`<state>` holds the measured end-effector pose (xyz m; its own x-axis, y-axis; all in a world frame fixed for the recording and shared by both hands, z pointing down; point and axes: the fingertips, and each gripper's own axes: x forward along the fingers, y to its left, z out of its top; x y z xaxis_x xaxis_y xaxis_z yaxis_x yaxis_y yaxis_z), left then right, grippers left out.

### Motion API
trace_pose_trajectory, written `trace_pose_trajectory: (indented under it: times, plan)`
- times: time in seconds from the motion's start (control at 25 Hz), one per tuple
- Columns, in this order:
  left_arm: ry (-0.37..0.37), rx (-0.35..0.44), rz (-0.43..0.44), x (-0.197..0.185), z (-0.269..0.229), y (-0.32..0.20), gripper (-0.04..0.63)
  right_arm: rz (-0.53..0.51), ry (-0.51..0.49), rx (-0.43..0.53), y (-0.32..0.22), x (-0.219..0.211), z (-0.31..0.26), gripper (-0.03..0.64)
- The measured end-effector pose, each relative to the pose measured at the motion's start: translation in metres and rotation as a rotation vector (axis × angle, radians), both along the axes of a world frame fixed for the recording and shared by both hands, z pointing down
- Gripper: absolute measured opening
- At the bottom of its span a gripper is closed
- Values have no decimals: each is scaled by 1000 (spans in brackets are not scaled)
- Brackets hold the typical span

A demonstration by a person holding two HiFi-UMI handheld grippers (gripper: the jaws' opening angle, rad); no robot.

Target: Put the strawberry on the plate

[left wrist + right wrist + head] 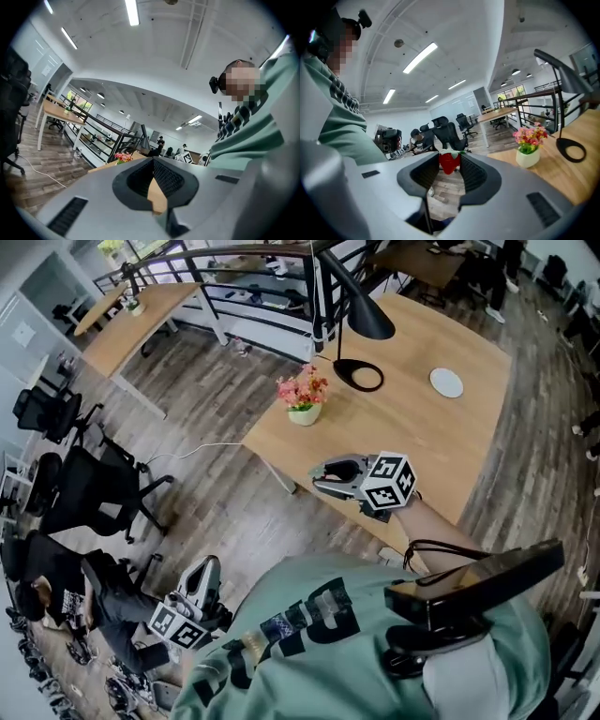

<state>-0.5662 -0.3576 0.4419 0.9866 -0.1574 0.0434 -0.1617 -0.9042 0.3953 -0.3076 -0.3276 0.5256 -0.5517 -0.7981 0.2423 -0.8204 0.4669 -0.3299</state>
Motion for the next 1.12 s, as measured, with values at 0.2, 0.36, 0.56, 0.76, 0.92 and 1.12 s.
trace_pose_trajectory:
  times: [0.2, 0.36, 0.56, 0.76, 0.92, 1.12]
  plan:
    - [35, 18, 232, 11, -8, -72, 5, 219, 57, 26, -15, 2, -30, 141]
    - [46, 56, 355, 15, -15, -119, 5, 378, 93, 35, 1, 2, -54, 141]
    - [77, 44, 513, 51, -18, -137, 5, 584, 118, 9, 45, 13, -63, 141]
    - [85, 25, 686, 117, -17, -89, 5, 755, 114, 14, 114, 53, -70, 141]
    - [70, 84, 759, 171, -27, -58, 5, 811, 108, 76, 148, 91, -72, 141]
    - [50, 108, 773, 254, -44, -20, 5, 838, 96, 134, 183, 164, -66, 141]
